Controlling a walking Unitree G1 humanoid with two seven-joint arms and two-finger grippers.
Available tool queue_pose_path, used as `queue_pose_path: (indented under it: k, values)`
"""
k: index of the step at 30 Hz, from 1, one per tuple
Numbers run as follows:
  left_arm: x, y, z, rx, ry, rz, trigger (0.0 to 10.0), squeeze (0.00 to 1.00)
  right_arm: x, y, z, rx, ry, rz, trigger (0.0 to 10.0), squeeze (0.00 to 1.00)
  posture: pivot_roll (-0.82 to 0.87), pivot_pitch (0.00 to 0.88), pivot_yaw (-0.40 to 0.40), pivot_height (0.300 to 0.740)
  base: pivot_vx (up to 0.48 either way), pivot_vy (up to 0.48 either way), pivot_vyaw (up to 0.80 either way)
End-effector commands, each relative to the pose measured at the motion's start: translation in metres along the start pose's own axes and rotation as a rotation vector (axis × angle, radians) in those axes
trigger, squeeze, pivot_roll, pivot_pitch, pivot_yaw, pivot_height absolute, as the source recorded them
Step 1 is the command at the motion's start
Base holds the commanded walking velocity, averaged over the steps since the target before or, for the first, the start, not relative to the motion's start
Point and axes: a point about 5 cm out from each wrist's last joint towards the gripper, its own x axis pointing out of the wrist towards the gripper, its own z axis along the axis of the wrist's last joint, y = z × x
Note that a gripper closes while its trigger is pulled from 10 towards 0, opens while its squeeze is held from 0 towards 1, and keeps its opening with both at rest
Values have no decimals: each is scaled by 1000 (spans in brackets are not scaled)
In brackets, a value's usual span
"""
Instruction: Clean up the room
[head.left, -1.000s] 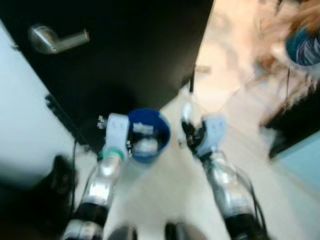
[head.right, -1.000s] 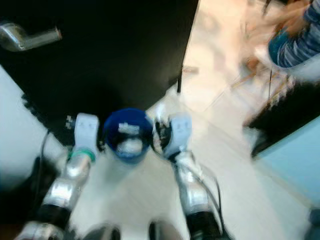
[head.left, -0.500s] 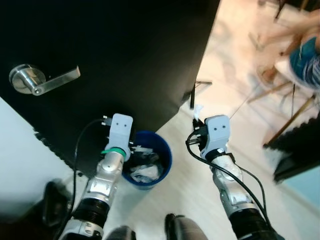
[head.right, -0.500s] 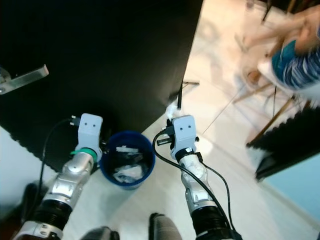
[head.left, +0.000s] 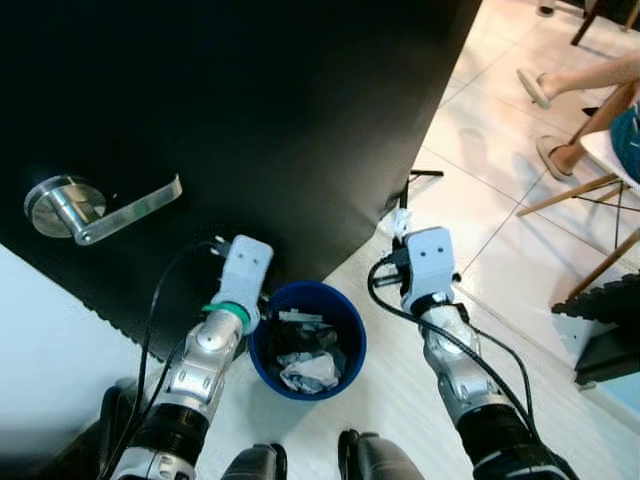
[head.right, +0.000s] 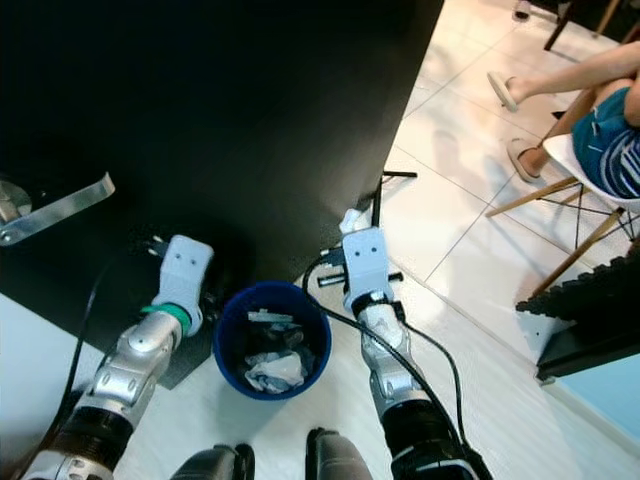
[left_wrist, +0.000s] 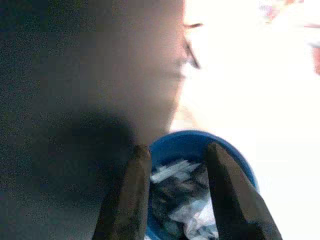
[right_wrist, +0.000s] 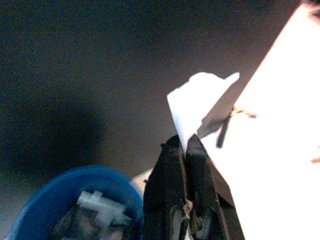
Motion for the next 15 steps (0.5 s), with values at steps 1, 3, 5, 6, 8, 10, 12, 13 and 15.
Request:
queue_pose_path:
  k: [1,3,5,6,8,10,12,13,15]
  values:
    - [-5,-5,-5,35,24,-53,10000,0,-1,8,-8,32,34,48,10000,0,9,83,34,740,0,0,0]
    - [-9,-6,-8,89,30,-72,10000,0,1,13,-9,71,45,83,10000,0,19,87,31,740,0,0,0]
    - [-9,-6,-8,89,30,-72,10000,0,1,13,-9,71,45,83,10000,0,19,87,31,740,0,0,0]
    - [-16,-6,-10,159,28,-74,10000,0,3,17,-9,89,48,106,10000,0,32,94,34,740,0,0,0]
    - [-24,-5,-9,204,17,-71,10000,0,6,20,-9,91,61,116,10000,0,45,100,47,740,0,0,0]
    - [-35,-5,-6,246,0,-82,10000,0,10,23,-11,112,93,128,10000,0,61,112,56,740,0,0,0]
    - [-46,-7,-1,270,-20,-106,10000,0,12,26,-13,115,118,133,10000,0,79,130,55,740,0,0,0]
    - [-46,-7,-1,270,-20,-106,10000,0,12,26,-13,115,118,133,10000,0,79,130,55,740,0,0,0]
    - [-56,-10,4,275,-35,-139,10000,0,13,29,-15,111,142,139,10000,0,104,152,53,740,0,0,0]
